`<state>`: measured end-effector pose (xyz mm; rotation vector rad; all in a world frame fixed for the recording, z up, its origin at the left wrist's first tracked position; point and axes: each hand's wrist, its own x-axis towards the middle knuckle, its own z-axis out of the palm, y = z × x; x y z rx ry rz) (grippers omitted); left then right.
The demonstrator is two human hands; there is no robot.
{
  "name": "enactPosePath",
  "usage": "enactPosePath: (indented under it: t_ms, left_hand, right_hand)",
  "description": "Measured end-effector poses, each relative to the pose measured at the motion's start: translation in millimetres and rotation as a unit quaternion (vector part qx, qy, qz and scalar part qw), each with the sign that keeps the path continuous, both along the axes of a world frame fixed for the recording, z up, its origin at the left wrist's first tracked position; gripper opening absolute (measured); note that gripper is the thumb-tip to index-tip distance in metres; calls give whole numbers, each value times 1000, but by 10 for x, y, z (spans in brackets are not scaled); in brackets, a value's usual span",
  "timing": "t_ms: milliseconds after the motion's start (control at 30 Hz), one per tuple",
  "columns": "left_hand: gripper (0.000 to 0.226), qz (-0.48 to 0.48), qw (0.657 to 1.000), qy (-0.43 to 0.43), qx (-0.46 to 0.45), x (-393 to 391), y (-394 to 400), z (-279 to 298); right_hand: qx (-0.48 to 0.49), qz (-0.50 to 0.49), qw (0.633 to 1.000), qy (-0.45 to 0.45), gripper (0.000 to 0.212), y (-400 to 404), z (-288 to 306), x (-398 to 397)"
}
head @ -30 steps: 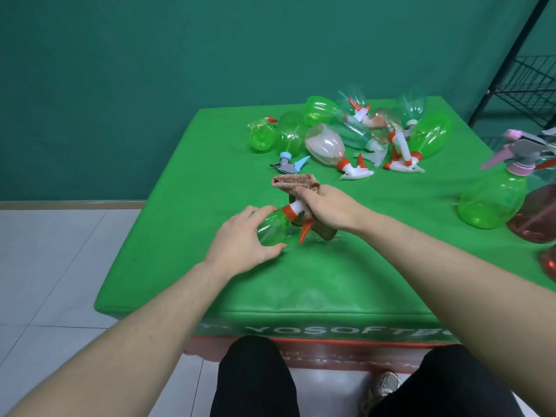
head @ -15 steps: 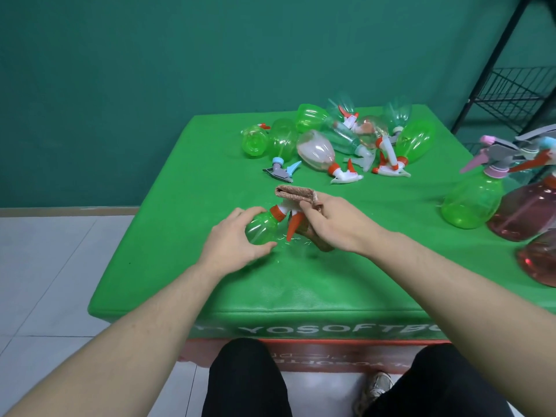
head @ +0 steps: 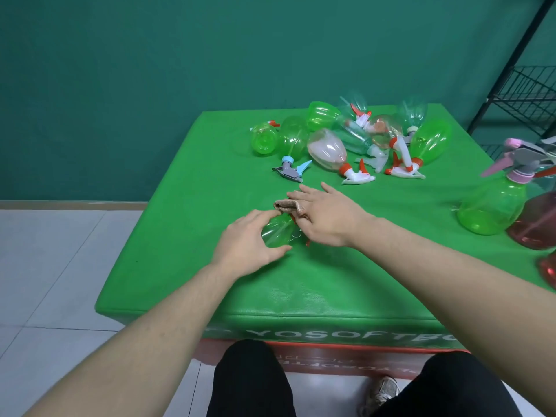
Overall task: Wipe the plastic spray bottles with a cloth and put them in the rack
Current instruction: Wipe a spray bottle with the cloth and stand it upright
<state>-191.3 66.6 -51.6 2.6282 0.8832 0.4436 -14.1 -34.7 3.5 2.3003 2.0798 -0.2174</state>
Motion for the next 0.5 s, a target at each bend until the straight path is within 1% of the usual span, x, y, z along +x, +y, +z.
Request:
enactPosePath:
  t_ms: [100,200,367,500]
  left_hand:
    - [78,-2,1000,10,6,32,3,9]
    - [77,5,1000,22,7,57,14,17]
    - [77,22,999,35,-8,111,12,60]
    - [76,24,998,52,-11,152,-14,102]
  right_hand:
    - [-21,0,1000,7,57,93,-46,53]
    - [-17,-3,1000,10,57,69,-60,62]
    - [5,-6,999,-49,62,-191,-141,18]
    - [11,-44,997,-65,66,-451,-240,-81]
